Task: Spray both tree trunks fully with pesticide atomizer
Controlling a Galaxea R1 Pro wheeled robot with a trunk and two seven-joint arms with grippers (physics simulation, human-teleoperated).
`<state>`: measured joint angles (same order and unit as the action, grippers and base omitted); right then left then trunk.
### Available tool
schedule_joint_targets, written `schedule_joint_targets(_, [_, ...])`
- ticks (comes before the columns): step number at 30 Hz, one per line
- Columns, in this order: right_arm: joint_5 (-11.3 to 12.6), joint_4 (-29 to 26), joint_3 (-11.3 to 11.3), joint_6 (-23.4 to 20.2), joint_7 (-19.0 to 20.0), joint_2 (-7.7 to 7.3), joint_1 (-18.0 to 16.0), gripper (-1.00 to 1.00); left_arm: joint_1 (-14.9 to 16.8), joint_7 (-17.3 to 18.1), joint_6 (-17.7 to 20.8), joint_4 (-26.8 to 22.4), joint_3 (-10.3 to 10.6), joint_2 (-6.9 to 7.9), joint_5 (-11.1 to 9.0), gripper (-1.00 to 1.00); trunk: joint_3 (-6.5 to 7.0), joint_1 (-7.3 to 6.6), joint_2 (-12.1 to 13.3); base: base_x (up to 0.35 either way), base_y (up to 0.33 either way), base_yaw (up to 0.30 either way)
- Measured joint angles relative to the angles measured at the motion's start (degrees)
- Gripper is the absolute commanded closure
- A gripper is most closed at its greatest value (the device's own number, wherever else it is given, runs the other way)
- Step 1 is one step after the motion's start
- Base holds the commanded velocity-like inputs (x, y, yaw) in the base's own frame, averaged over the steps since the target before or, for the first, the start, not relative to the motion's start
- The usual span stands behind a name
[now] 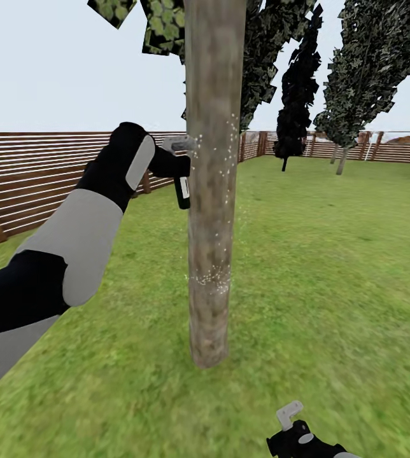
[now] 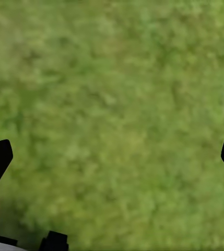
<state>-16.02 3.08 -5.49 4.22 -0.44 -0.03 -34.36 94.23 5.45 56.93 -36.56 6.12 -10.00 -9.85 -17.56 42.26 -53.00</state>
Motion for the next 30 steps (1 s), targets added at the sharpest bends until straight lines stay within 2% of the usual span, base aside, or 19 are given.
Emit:
schedule_joint_targets(3, [0.01, 0.0, -0.04, -0.04, 0.0, 0.02, 0.0, -1.0, 3.37, 0.0, 0.06, 1.03, -0.06, 0.0, 0.02, 1.0, 0.01, 0.0, -0.01, 0.0, 0.0, 0.0])
schedule_joint_targets(6, [-0.03, 0.0, -0.05, -0.15, 0.0, 0.1, 0.0, -1.0, 9.69, -0.01, 0.07, 6.82, -0.06, 0.0, 0.06, 1.0, 0.01, 0.0, -0.01, 0.0, 0.0, 0.0])
schedule_joint_targets(10, [-0.07, 0.0, -0.05, -0.17, 0.0, 0.11, 0.0, -1.0, 15.91, 0.0, 0.09, 11.94, -0.12, 0.0, -0.09, 1.0, 0.01, -0.01, -0.01, 0.0, 0.0, 0.0])
schedule_joint_targets(12, [-0.07, 0.0, -0.05, -0.18, 0.0, 0.11, 0.0, -1.0, 18.36, 0.0, 0.11, 12.87, -0.15, 0.0, -0.48, 1.0, 0.01, 0.0, -0.01, 0.0, 0.0, 0.0])
schedule_joint_targets(16, [-0.07, 0.0, -0.05, -0.18, 0.0, 0.11, 0.0, -1.0, 22.43, -0.01, 0.05, 13.21, -0.28, 0.0, -9.59, 1.0, 0.01, -0.01, -0.01, 0.0, 0.0, 0.0])
schedule_joint_targets(22, [-0.07, 0.0, -0.05, -0.18, 0.0, 0.11, 0.0, -1.0, 23.08, -0.07, 0.02, 13.63, -0.21, 0.0, -10.79, 1.0, 0.0, 0.0, 0.0, 0.0, 0.0, 0.0])
schedule_joint_targets(24, [-0.07, -0.01, -0.05, -0.18, 0.0, 0.11, 0.0, -1.0, 23.08, -0.09, 0.0, 15.53, -0.27, 0.0, -10.72, 1.0, 0.0, 0.0, 0.01, 0.0, 0.0, 0.0])
schedule_joint_targets(27, [-0.07, 0.0, -0.05, -0.18, 0.0, 0.11, 0.0, -1.0, 23.08, -0.24, -0.2, 21.28, -0.35, 0.0, -10.6, 1.0, -0.01, 0.0, 0.01, 0.0, 0.0, 0.0])
schedule_joint_targets(30, [-0.07, 0.0, -0.06, -0.18, 0.0, 0.11, 0.0, -1.0, 23.09, -0.31, -0.24, 23.32, -0.48, 0.0, -10.72, 1.0, 0.0, 0.0, 0.0, 0.0, 0.0, 0.0])
